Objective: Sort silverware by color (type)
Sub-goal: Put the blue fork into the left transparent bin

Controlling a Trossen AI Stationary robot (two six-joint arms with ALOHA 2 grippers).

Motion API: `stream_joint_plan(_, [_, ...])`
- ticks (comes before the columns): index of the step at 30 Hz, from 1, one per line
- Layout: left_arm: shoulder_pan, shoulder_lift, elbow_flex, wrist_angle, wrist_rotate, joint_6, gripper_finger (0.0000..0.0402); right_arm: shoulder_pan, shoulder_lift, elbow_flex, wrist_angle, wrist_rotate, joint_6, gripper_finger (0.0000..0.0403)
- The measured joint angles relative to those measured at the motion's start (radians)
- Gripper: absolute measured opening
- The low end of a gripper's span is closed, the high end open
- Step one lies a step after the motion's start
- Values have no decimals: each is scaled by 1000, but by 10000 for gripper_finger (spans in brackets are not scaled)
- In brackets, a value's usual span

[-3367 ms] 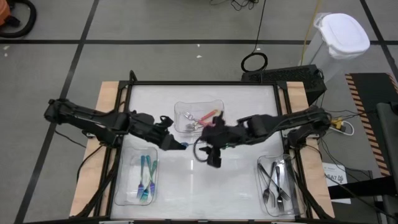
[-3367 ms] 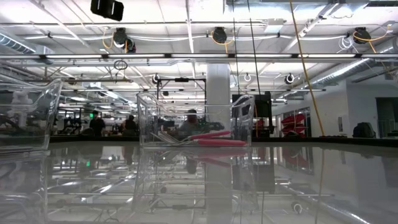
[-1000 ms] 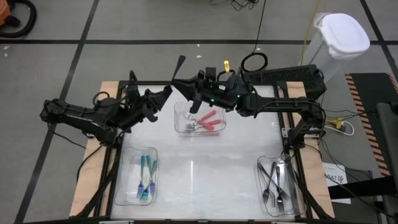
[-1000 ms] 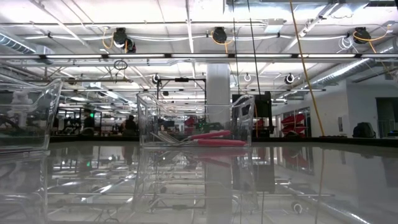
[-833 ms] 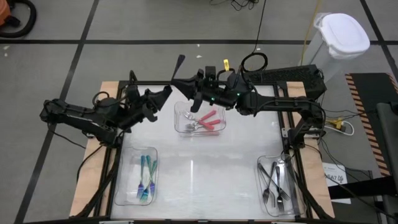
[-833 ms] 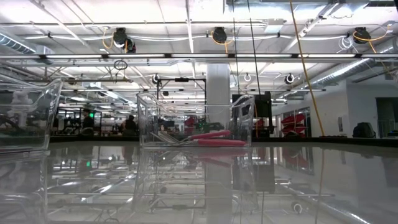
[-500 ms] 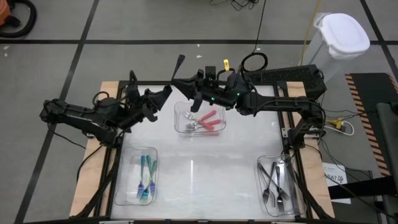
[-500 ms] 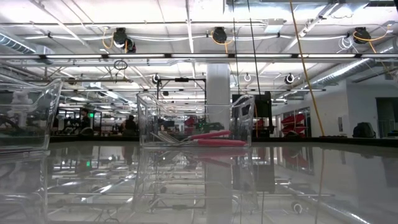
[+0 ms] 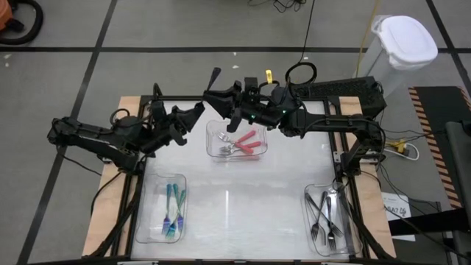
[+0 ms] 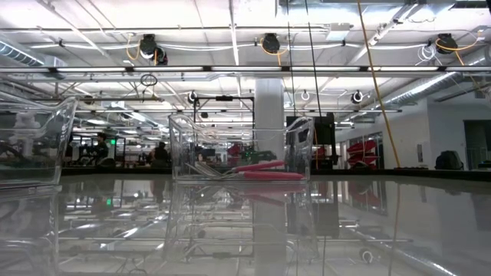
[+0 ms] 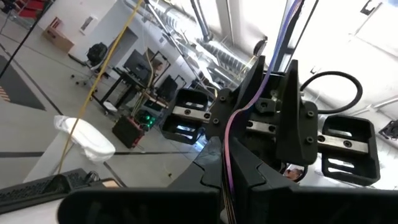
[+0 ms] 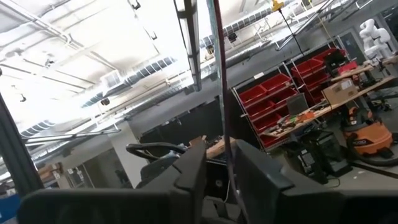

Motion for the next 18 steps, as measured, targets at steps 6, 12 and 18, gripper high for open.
stream_joint_plan(6, [-1, -1, 0, 2, 14, -4, 2, -1, 0, 0, -1, -27, -11, 9])
stream_joint_plan(12, [-1, -1, 0, -11, 25, -79, 37, -1, 0, 0, -13, -22, -13, 4])
stream_joint_plan(18, [-20, -21, 0, -56, 25, -81, 132, 1, -3, 0, -16, -27, -11, 2])
